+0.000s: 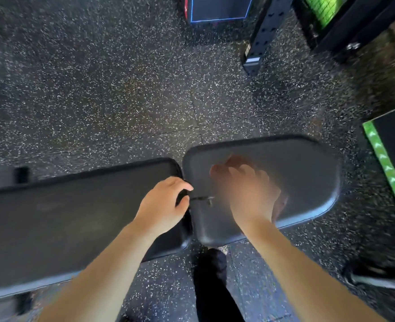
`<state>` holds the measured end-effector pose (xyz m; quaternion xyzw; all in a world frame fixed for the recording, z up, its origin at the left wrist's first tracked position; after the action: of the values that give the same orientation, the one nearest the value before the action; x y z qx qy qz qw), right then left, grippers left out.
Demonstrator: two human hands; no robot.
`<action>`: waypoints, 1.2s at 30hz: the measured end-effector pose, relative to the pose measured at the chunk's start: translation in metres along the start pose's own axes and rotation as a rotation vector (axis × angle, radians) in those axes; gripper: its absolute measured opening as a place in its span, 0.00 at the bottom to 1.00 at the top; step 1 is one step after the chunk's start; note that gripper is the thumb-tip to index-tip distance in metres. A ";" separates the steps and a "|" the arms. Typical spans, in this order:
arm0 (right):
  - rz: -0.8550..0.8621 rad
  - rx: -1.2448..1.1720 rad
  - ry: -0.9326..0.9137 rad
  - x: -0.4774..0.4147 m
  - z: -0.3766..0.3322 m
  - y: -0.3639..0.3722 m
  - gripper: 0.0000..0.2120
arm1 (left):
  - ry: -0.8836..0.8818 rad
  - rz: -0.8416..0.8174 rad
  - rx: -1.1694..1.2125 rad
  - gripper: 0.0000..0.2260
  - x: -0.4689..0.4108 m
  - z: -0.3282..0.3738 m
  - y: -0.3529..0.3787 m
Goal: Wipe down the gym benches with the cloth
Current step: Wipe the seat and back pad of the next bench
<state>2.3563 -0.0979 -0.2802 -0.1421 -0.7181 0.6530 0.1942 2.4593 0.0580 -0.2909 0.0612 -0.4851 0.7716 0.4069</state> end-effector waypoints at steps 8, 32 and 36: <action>-0.038 0.029 -0.097 -0.113 -0.015 0.013 0.17 | -0.123 -0.007 -0.079 0.13 -0.057 -0.002 0.001; -0.122 0.066 -0.231 -0.113 -0.078 0.040 0.21 | -0.096 -0.105 -0.302 0.19 -0.112 -0.077 -0.009; -0.072 0.039 -0.073 -0.110 -0.025 0.015 0.16 | -0.066 -0.108 -0.289 0.18 -0.115 -0.050 -0.016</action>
<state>2.4649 -0.1245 -0.3038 -0.0883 -0.7164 0.6643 0.1940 2.5609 0.0357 -0.3621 0.0533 -0.6001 0.6684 0.4362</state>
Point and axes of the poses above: each hand's wrist, its own x-axis away from the middle knuckle, its own y-axis out of the palm, z = x × y, the point moved 7 cm from there along -x, towards the middle knuckle, and after that the axes turned 11 degrees about -y, right-handed, at the moved point
